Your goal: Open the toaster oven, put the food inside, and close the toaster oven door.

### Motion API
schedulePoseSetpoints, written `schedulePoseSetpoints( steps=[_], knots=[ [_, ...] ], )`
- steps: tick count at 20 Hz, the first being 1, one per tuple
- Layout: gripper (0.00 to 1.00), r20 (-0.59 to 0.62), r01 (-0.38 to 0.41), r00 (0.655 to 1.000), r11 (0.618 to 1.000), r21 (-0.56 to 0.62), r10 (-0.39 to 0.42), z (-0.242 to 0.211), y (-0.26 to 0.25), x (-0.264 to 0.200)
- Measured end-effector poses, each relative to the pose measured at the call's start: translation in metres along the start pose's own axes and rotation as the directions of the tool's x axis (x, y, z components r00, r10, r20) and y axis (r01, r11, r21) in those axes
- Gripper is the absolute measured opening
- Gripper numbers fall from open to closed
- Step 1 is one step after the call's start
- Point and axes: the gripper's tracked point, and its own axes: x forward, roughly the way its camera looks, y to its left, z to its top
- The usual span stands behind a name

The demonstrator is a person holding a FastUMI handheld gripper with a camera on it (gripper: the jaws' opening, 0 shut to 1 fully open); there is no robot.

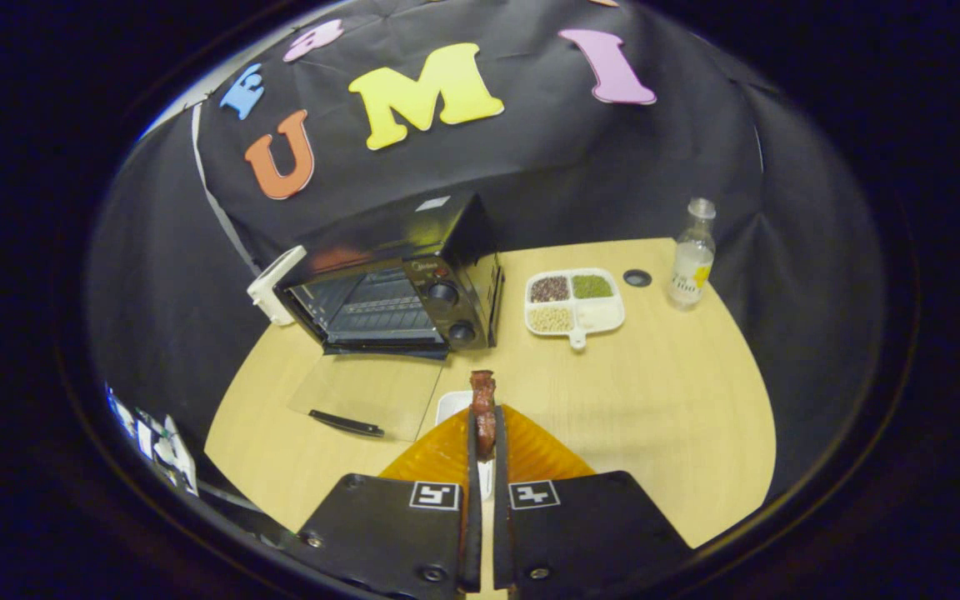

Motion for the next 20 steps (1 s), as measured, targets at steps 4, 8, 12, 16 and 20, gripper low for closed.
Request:
schedulePoseSetpoints(
  steps=[4,8,12,16,20],
  knots=[
    [0.09,0.049,-0.022,0.999,1.000,-0.018,0.023,0.014,0.060,-0.004],
    [0.09,0.141,0.046,0.989,0.996,-0.072,-0.036,0.022,0.104,0.008],
    [0.09,0.166,-0.014,0.986,0.999,-0.030,0.019,0.016,0.154,0.039],
    [0.09,0.209,-0.031,0.978,0.999,0.012,0.027,0.016,0.177,0.083],
    [0.09,0.307,-0.103,0.950,0.988,0.119,0.062,0.025,0.191,0.120]
  ],
)
